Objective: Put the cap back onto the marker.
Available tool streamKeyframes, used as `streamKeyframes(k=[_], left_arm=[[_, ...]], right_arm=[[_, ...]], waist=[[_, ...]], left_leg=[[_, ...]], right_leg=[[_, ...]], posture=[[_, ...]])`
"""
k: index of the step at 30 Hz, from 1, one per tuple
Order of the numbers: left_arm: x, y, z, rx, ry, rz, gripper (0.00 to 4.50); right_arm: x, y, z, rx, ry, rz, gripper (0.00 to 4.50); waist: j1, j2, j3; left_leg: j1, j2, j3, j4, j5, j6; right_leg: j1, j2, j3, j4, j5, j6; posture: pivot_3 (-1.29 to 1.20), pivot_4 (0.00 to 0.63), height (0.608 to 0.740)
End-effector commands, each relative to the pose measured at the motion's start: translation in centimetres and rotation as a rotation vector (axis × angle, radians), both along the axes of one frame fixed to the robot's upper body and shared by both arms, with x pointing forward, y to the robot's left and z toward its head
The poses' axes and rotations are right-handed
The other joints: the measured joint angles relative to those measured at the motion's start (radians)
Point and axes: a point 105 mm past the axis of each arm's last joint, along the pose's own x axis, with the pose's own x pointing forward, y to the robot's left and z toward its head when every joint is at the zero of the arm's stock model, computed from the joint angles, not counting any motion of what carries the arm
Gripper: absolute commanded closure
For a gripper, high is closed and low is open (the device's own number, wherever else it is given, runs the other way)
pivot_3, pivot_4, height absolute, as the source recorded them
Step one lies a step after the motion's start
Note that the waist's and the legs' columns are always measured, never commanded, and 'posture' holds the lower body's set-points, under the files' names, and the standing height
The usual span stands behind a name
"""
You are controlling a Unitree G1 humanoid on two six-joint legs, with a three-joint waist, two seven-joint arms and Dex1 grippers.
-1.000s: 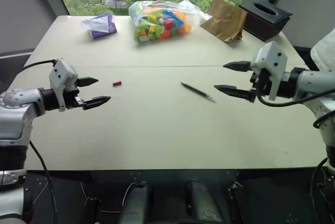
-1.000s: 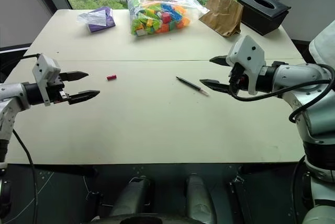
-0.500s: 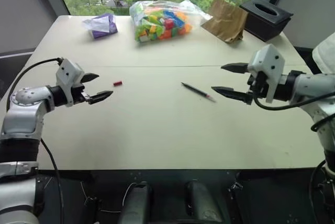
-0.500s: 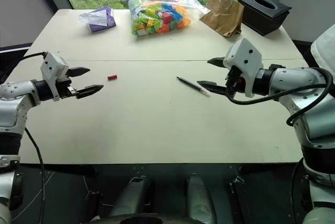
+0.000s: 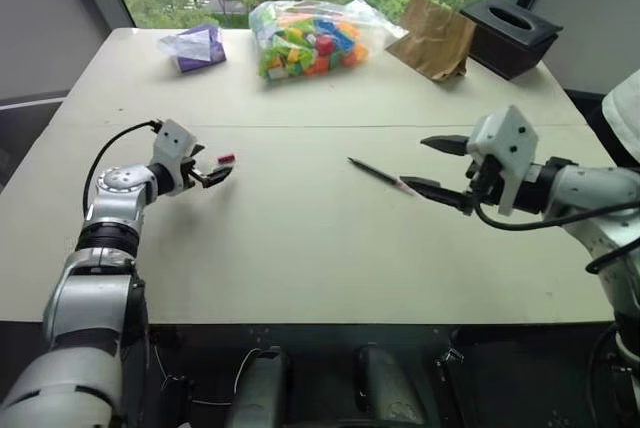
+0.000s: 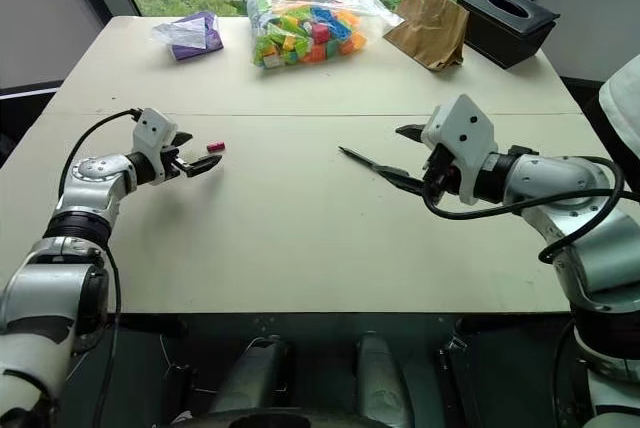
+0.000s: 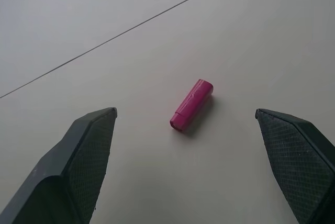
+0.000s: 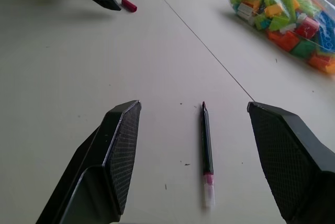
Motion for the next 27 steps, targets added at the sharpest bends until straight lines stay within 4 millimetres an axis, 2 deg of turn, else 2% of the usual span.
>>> streamKeyframes(k=[1, 14, 23, 24, 25, 27], left_arm=[[0.8, 0.1, 1.5, -0.033, -0.056, 0.041, 0.06], [0.5, 0.0, -1.3, -0.05, 0.073, 0.079, 0.06], [0.5, -0.4, -2.1, -0.058, 0.091, 0.089, 0.06], [0.5, -0.5, -2.1, -0.055, 0.087, 0.086, 0.61], [0.6, -0.8, -2.0, -0.054, 0.083, 0.074, 0.92], [0.7, -1.5, -1.7, -0.056, 0.071, 0.051, 0.92]], right_arm=[[-0.8, 0.0, 1.3, 0.017, -0.065, -0.016, 1.16], [-1.1, -0.3, 1.3, 0.024, -0.078, -0.057, 1.16], [-0.9, -0.5, 1.8, 0.004, -0.088, -0.059, 1.16], [-0.9, -0.6, 1.8, -0.001, -0.088, -0.06, 1.16], [-0.9, -0.6, 1.8, -0.004, -0.089, -0.061, 1.16], [-0.9, -0.7, 1.9, -0.01, -0.09, -0.062, 1.16]], waist=[[-0.001, 0.0, 0.0], [-0.001, 0.0, 0.0], [0.001, -0.001, -0.001], [0.001, -0.001, -0.001], [0.001, -0.001, -0.001], [0.001, -0.001, -0.001]], left_leg=[[0.0, 0.0, 0.0, 0.0, 0.0, 0.0], [0.001, 0.0, 0.0, 0.0, 0.0, 0.0], [0.002, 0.0, 0.0, 0.002, 0.0, 0.0], [0.002, 0.0, -0.001, 0.002, 0.0, 0.0], [0.003, 0.0, -0.001, 0.002, 0.0, 0.0], [0.003, 0.0, -0.001, 0.002, 0.0, 0.0]], right_leg=[[0.0, 0.0, 0.0, 0.0, 0.0, 0.0], [0.0, 0.0, 0.0, 0.001, 0.0, 0.0], [0.003, 0.0, 0.0, 0.002, 0.0, 0.0], [0.003, 0.0, 0.0, 0.002, 0.0, 0.0], [0.003, 0.0, 0.0, 0.002, 0.0, 0.0], [0.004, 0.0, 0.0, 0.002, 0.0, 0.001]], posture=[[0.0, 0.15, 0.74], [0.0, 0.15, 0.74], [0.0, 0.15, 0.74], [0.0, 0.15, 0.74], [0.0, 0.15, 0.74], [0.0, 0.15, 0.74]])
